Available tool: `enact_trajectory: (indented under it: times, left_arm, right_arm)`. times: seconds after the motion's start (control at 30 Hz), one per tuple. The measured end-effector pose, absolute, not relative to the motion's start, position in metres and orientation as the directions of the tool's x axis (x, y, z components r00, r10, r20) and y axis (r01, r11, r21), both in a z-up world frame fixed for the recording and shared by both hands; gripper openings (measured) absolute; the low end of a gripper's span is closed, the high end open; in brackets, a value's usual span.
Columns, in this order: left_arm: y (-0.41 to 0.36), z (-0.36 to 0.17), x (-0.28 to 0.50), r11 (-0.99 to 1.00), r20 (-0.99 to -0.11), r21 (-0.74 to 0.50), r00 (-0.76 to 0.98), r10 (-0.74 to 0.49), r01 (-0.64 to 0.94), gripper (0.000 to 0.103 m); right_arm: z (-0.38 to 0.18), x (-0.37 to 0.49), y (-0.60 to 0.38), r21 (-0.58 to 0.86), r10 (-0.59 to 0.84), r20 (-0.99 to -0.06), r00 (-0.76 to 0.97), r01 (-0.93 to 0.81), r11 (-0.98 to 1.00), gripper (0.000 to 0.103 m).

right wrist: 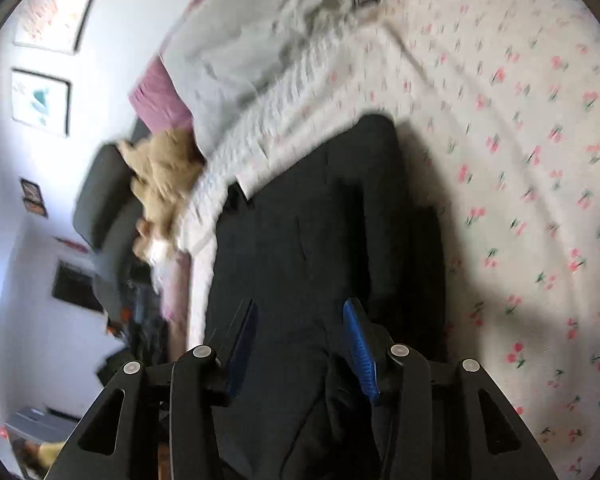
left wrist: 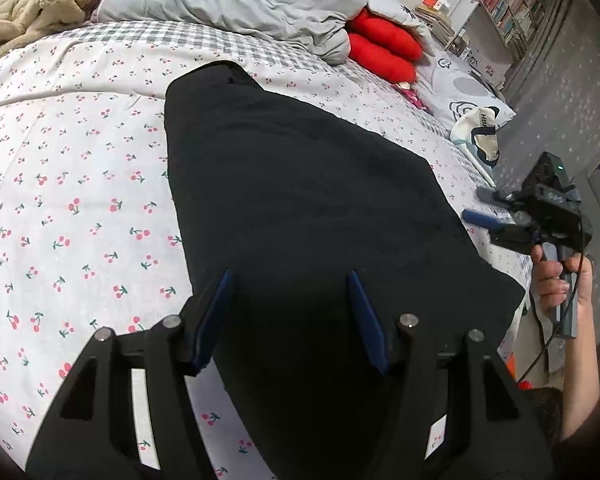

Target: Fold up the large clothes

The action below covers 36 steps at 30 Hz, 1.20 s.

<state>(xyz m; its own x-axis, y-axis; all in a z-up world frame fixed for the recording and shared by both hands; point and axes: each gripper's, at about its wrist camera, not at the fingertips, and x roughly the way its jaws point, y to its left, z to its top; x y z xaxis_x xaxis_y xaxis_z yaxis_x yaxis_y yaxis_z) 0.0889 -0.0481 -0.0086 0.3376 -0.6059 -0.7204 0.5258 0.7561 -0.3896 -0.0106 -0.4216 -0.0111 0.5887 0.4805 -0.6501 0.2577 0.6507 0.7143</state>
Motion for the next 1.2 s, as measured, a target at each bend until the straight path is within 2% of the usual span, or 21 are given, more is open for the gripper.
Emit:
enact_trajectory:
  times: [0.1,0.2,0.23,0.27,0.43,0.47,0.5,0.57,0.6,0.67,0.73,0.77,0.83,0.97,1.03,1.13,1.17,1.2]
  left_arm:
    - [-0.049,-0.008,0.088,0.760,-0.721,-0.387,0.343,-0.603,0.523,0.060]
    - [-0.049,-0.008,0.089,0.768,-0.723,-0.376,0.353,-0.593,0.519,0.061]
    - [-0.050,-0.008,0.089,0.770,-0.724,-0.370,0.358,-0.589,0.520,0.061]
    - [-0.051,-0.007,0.089,0.775,-0.723,-0.360,0.369,-0.584,0.520,0.061]
    - [-0.055,0.001,0.087,0.755,-0.686,-0.378,0.385,-0.617,0.536,0.061]
    - [-0.057,0.001,0.086,0.745,-0.678,-0.391,0.378,-0.630,0.541,0.061]
    - [-0.060,0.000,0.084,0.740,-0.680,-0.395,0.369,-0.634,0.545,0.061]
    - [-0.070,-0.004,0.080,0.747,-0.703,-0.364,0.362,-0.612,0.556,0.064]
    - [-0.077,-0.006,0.076,0.753,-0.716,-0.326,0.371,-0.591,0.571,0.067]
    - [-0.085,-0.005,0.071,0.760,-0.735,-0.256,0.391,-0.555,0.598,0.075]
    - [-0.087,-0.003,0.071,0.773,-0.752,-0.223,0.400,-0.524,0.594,0.079]
    - [-0.086,-0.002,0.073,0.779,-0.755,-0.231,0.399,-0.521,0.583,0.083]
    - [-0.079,-0.002,0.078,0.791,-0.763,-0.268,0.380,-0.522,0.550,0.086]
    - [-0.068,-0.006,0.083,0.807,-0.777,-0.334,0.343,-0.528,0.486,0.086]
    - [-0.064,-0.009,0.080,0.806,-0.780,-0.352,0.326,-0.534,0.477,0.086]
    - [-0.061,-0.016,0.074,0.798,-0.783,-0.386,0.294,-0.549,0.462,0.087]
    - [-0.061,-0.017,0.072,0.802,-0.784,-0.387,0.295,-0.546,0.455,0.089]
    - [-0.061,-0.017,0.071,0.806,-0.787,-0.383,0.298,-0.540,0.451,0.089]
  right_arm:
    - [-0.033,0.008,-0.406,0.585,0.400,-0.777,0.486,0.323,0.744,0.049]
    - [-0.042,0.018,-0.396,0.580,0.416,-0.778,0.470,0.285,0.763,0.045]
    - [-0.036,0.022,-0.392,0.582,0.419,-0.766,0.488,0.247,0.775,0.020]
    - [-0.027,0.024,-0.389,0.576,0.414,-0.757,0.506,0.217,0.788,0.013]
    - [0.054,0.015,-0.384,0.586,0.392,-0.584,0.711,0.035,0.810,0.011]
    - [0.056,0.014,-0.385,0.543,0.349,-0.603,0.718,0.049,0.838,0.011]
    - [0.047,0.017,-0.387,0.455,0.266,-0.669,0.694,0.099,0.885,0.011]
    - [0.003,0.027,-0.391,0.281,0.115,-0.820,0.561,0.219,0.934,0.022]
    - [-0.015,0.032,-0.391,0.244,0.092,-0.862,0.498,0.250,0.937,0.027]
    - [-0.027,0.030,-0.395,0.252,0.103,-0.875,0.473,0.265,0.931,0.034]
    - [-0.001,0.021,-0.399,0.255,0.081,-0.865,0.494,0.295,0.921,0.042]
    - [0.009,0.017,-0.398,0.279,0.094,-0.849,0.520,0.290,0.915,0.058]
    - [0.024,0.002,-0.397,0.356,0.149,-0.808,0.569,0.270,0.895,0.081]
    - [0.022,-0.027,-0.405,0.435,0.240,-0.826,0.510,0.307,0.846,0.081]
    - [0.017,-0.036,-0.406,0.487,0.304,-0.820,0.485,0.310,0.817,0.079]
    - [-0.008,-0.043,-0.394,0.621,0.474,-0.761,0.444,0.287,0.729,0.063]
    - [-0.018,-0.040,-0.387,0.606,0.477,-0.779,0.407,0.288,0.742,0.044]
    - [-0.022,-0.038,-0.382,0.588,0.469,-0.793,0.388,0.288,0.756,0.032]
